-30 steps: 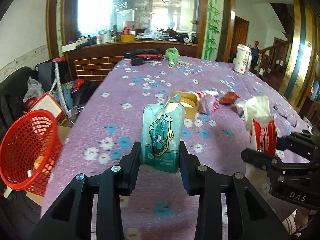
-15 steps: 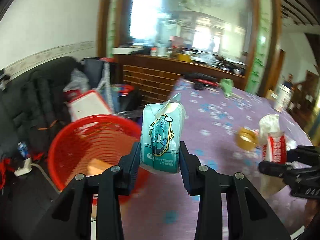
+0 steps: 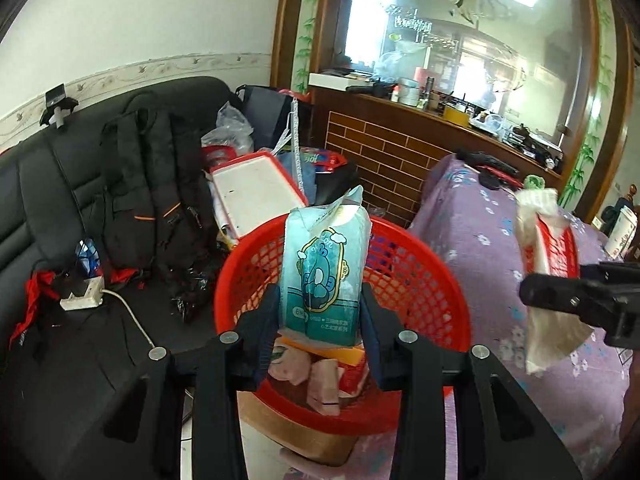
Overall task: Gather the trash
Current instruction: 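Carry tissue pack and wipe pack over the red basket and open both grippers, then move both open grippers back over the trash on the table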
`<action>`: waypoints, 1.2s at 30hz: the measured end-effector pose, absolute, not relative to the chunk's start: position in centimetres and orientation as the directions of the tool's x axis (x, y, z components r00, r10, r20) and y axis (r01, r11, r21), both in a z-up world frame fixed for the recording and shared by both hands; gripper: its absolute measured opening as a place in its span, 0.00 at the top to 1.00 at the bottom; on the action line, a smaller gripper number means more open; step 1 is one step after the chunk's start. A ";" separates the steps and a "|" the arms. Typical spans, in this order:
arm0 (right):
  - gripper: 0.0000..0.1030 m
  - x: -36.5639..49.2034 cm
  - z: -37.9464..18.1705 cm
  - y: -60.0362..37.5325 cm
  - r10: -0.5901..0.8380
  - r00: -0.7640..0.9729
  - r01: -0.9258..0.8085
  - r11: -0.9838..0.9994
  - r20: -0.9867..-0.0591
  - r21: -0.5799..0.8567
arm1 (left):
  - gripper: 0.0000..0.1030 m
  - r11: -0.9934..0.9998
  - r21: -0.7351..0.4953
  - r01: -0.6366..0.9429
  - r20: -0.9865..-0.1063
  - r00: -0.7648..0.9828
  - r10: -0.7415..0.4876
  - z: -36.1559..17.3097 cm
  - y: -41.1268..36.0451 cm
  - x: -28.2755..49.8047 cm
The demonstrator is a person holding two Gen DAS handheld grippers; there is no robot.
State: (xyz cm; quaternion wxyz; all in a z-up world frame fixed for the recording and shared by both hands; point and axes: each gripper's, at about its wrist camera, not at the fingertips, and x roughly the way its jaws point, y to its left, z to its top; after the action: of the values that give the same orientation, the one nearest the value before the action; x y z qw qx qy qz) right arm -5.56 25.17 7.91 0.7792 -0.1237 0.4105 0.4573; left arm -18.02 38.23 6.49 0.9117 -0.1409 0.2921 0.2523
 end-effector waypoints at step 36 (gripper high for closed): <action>0.40 -5.5 3.5 -6.1 0.483 0.475 -0.434 0.856 -0.735 0.283 | 0.40 0.995 -0.033 -0.096 -0.682 0.730 0.048 5.6 15.1 -9.3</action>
State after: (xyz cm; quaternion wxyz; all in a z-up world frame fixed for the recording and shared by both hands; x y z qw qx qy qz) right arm -5.54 -6.13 3.55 0.8583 0.0285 0.4373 0.2671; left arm -9.27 15.06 5.65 0.9295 -0.0330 0.3653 0.0386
